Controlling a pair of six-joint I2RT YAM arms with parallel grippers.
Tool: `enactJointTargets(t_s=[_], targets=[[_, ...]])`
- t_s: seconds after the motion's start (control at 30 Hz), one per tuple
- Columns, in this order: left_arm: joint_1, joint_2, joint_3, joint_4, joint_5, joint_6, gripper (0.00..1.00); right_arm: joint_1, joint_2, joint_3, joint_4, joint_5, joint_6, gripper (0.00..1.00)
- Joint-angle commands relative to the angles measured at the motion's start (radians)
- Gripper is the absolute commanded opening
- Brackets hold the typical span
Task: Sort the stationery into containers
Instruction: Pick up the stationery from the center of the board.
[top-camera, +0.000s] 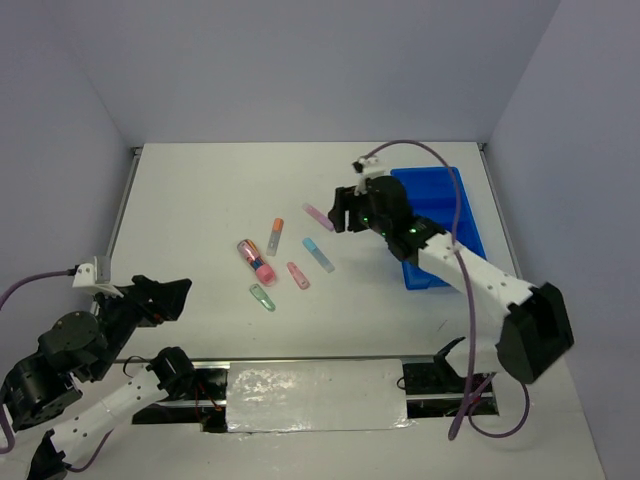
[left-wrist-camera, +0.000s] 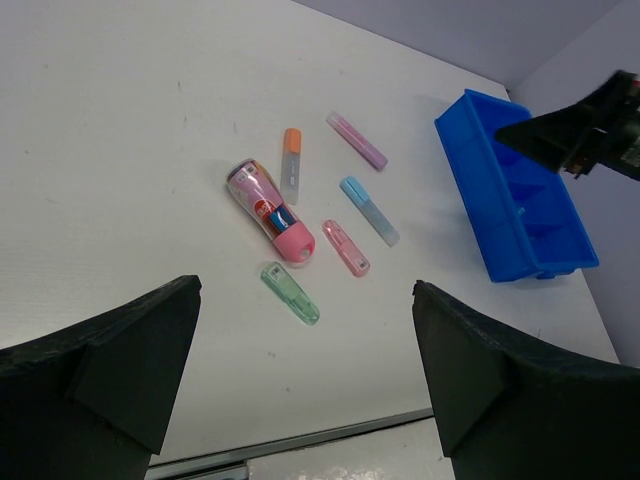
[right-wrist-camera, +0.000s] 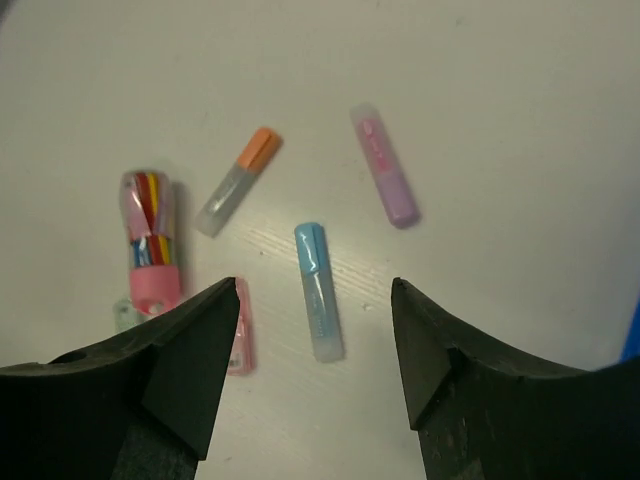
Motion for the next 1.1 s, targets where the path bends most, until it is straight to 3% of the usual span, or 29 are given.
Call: enactJointTargets(t_s=[0.0, 0.23, 0.3, 0.8, 1.0, 1.07], targets=[[-0.003, 0.027, 0.012, 0.018, -0.017, -0.01, 0.99, 0.073, 0.171, 0.087, -0.203, -0.006, -0.158, 0.69], [-0.003, 0.03, 0.012, 0.023, -0.013, -0.007, 0.99, 0.184, 0.45, 0.225, -0.287, -0.046, -0.184, 0.7], [-0.003, 0.031, 0.012, 0.023, -0.011, -0.007, 0.99, 0.22, 0.491, 0.251, -0.29, 0.047, -0.169, 0.7], [-0.003, 0.018, 0.01, 0.026, -0.01, -0.003, 0.99, 0.365, 0.613, 0.348, -0.333, 0.027, -0.102, 0.68], [-0.003, 0.005, 0.007, 0.029, -0.008, -0.003, 0.99, 0.388, 0.705, 0.38, -0.327, 0.043, -0.086, 0.63], [-0.003, 0.005, 0.007, 0.029, -0.008, -0.003, 0.99, 0.391, 0.743, 0.398, -0.341, 0.062, -0.083, 0.55]])
